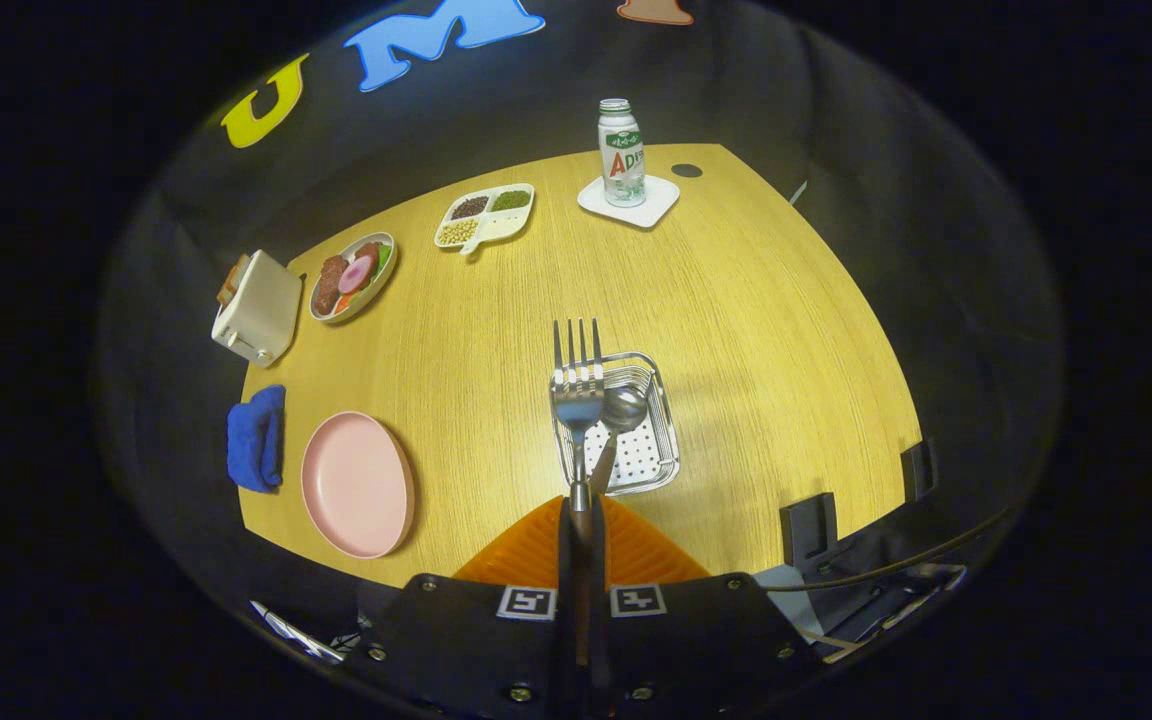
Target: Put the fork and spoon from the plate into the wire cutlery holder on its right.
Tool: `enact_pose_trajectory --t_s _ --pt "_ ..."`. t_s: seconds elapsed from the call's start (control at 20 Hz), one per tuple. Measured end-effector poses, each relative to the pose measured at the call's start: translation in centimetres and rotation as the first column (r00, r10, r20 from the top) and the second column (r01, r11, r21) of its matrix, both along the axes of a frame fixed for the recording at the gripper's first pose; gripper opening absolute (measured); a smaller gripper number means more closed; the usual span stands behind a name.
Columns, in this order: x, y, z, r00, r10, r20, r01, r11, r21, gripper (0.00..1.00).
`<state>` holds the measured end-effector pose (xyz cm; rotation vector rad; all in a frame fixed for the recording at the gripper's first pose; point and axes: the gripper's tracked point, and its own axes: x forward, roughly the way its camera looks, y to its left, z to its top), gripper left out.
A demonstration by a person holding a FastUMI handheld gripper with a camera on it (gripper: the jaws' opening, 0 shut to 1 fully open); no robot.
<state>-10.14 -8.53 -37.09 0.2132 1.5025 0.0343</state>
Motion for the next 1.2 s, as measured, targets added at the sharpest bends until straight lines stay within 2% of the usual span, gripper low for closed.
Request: enact_pose_trajectory --t_s 0.2,0.35,0.8,1.2 --pt "1.2 -0.8 1.0 1.000 -0.007 0.010 0.006 1.000 0.010 0.06" --pt "1.0 -1.7 1.1 1.000 0.023 -0.012 -0.023 1.000 -0.017 0.05" --pt "-2.7 -2.7 -0.8 0.974 0.083 -0.210 -0.091 0.996 -0.026 0.05" --pt "-3.5 -2.4 -1.4 0.948 0.089 -0.307 -0.094 0.996 -0.002 0.06"
